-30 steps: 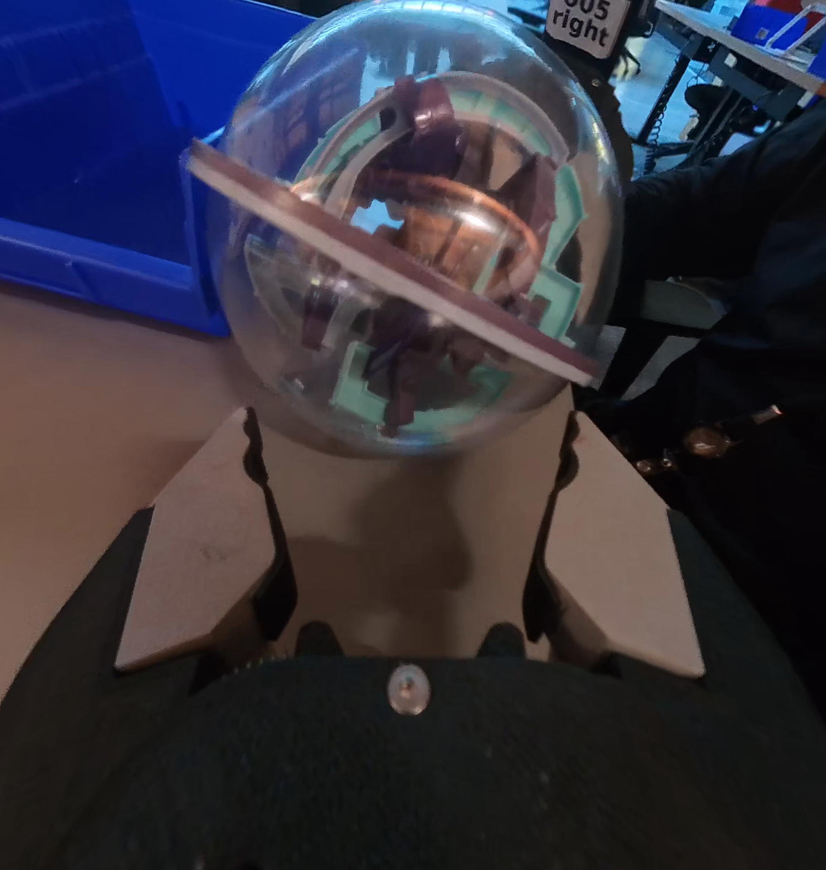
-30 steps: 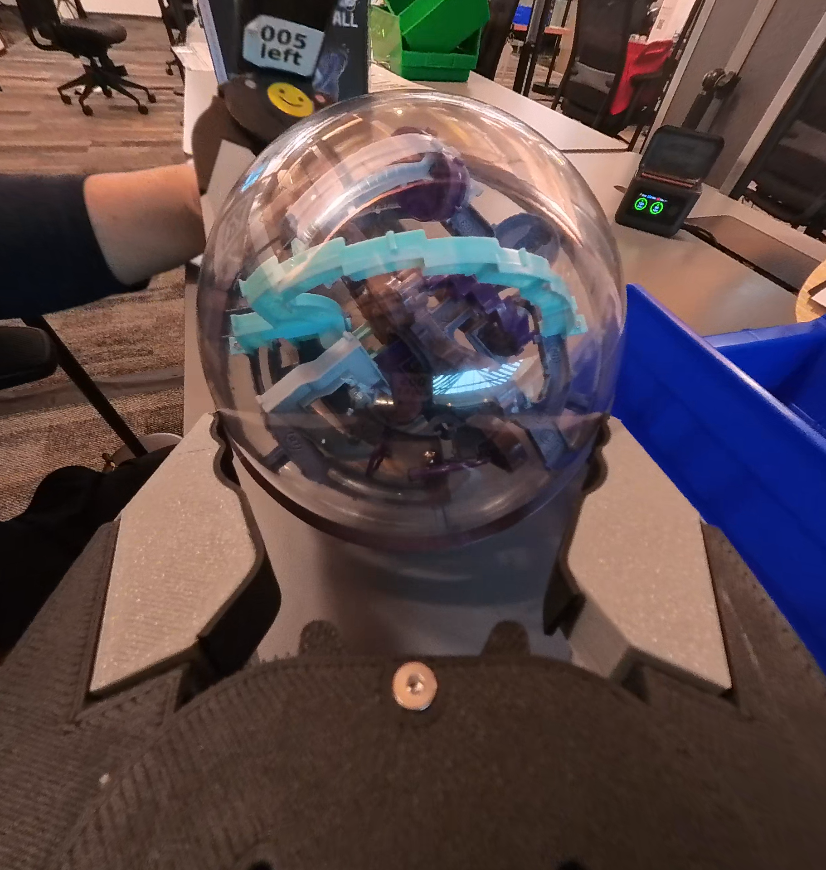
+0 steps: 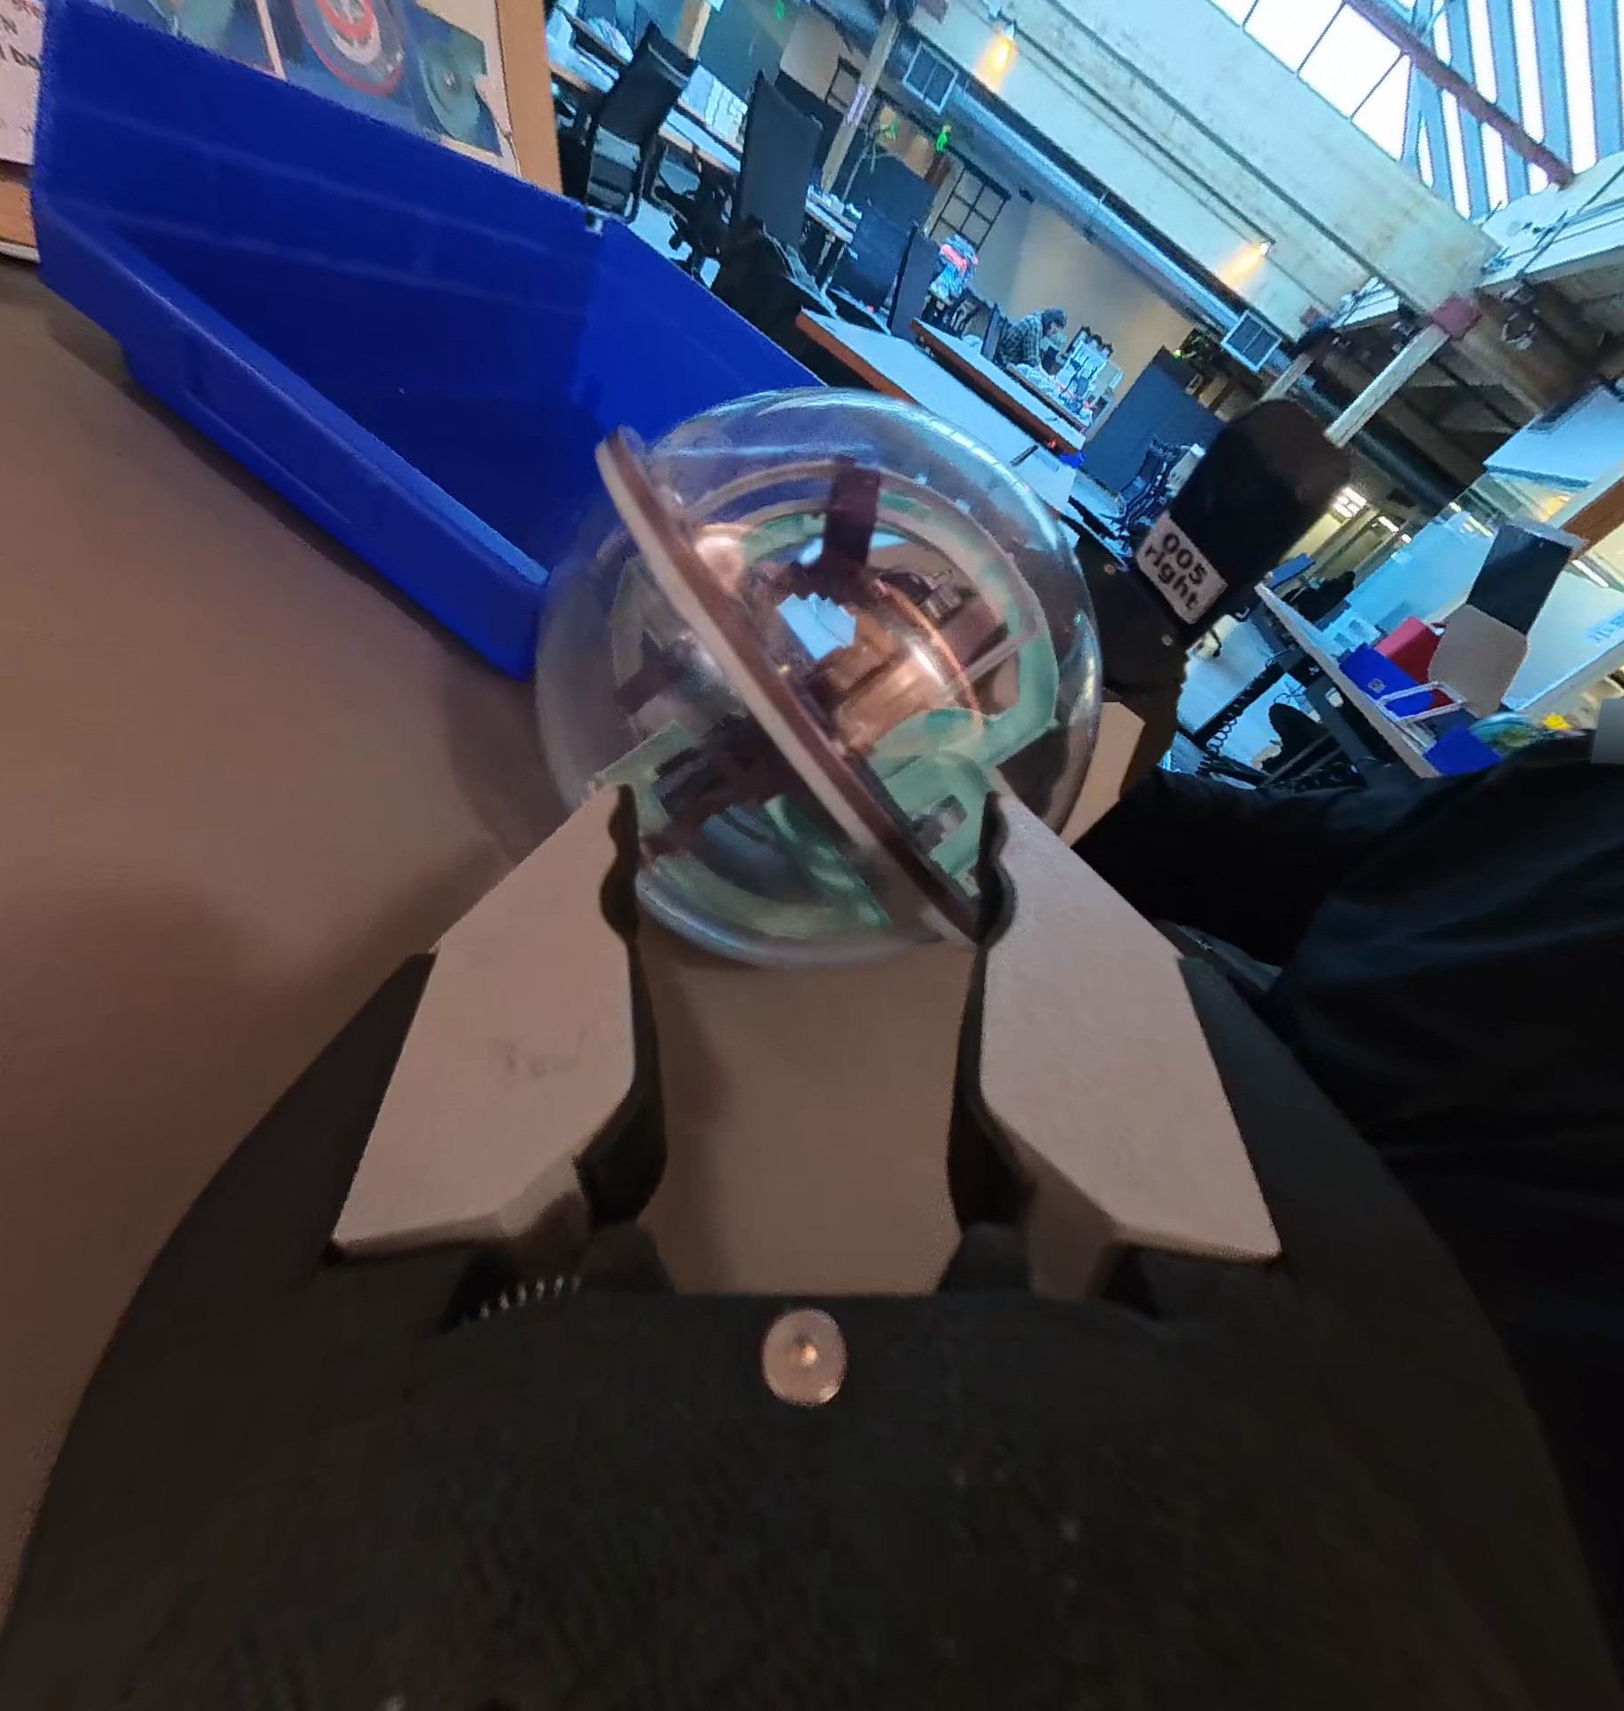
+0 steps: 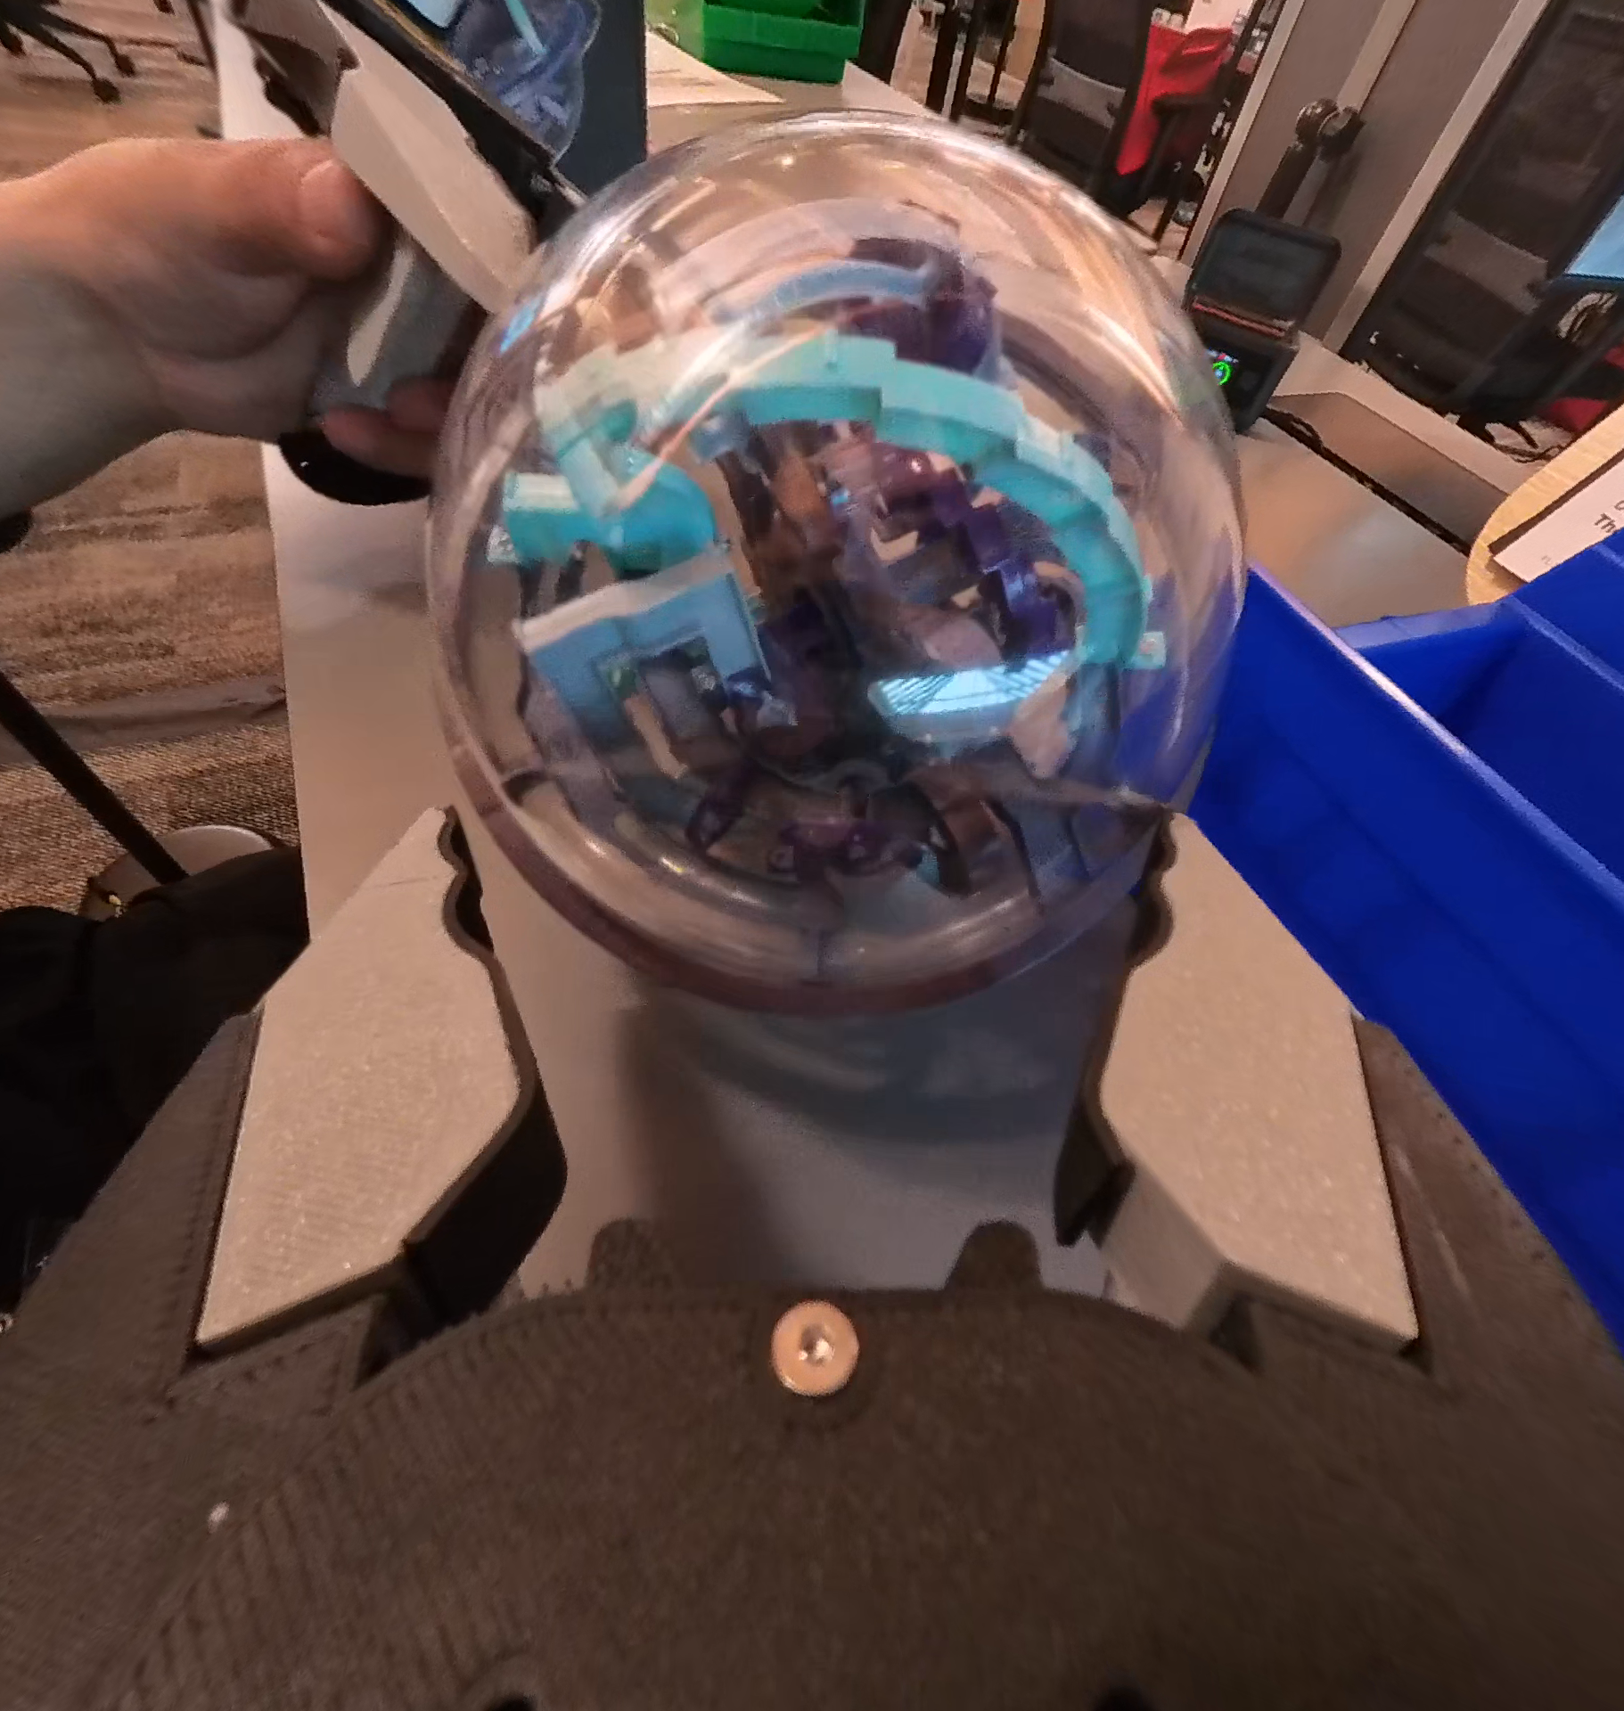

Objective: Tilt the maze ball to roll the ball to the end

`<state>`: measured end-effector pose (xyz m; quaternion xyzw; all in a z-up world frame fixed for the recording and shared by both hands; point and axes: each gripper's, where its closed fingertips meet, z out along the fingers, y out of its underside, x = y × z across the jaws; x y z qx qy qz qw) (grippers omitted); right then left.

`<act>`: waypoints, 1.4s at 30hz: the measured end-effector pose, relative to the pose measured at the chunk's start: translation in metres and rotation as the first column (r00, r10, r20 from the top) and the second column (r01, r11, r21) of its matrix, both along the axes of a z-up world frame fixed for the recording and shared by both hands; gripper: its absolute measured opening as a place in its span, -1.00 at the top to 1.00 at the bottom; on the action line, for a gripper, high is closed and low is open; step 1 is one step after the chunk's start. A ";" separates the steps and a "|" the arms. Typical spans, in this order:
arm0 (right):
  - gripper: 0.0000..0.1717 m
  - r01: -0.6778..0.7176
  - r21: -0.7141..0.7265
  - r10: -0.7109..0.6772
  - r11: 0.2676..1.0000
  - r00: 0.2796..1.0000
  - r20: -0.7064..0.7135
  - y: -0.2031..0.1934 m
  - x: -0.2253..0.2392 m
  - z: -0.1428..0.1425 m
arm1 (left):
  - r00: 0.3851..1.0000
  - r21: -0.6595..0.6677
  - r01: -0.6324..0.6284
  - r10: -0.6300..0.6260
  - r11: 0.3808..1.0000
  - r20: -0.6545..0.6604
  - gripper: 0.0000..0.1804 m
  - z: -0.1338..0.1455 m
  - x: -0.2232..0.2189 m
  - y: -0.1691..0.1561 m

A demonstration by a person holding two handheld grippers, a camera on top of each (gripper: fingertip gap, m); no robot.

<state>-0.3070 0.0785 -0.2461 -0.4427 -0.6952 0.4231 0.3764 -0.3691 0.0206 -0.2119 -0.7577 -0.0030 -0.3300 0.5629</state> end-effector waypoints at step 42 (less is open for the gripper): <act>-0.38 -0.017 -0.112 0.017 0.994 1.000 0.002 0.011 0.012 0.003 | 0.996 0.017 0.092 -0.092 0.996 -0.023 0.24 0.005 -0.028 0.023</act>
